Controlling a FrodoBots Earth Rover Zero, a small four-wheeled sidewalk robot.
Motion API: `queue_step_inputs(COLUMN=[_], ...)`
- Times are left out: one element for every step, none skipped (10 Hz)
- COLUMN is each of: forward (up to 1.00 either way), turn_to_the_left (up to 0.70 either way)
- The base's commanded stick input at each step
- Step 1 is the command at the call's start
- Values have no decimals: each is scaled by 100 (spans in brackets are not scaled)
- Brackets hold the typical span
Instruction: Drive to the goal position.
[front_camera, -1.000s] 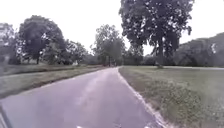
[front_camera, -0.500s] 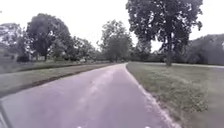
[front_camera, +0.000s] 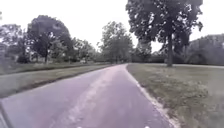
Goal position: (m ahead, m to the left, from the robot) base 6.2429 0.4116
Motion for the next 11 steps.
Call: queue_step_inputs(forward=[70,70,70,70,70,70,70,70,70,70,70], turn_to_the_left=[0,0,0,-1,-1,-1,-1,0,0,0,0])
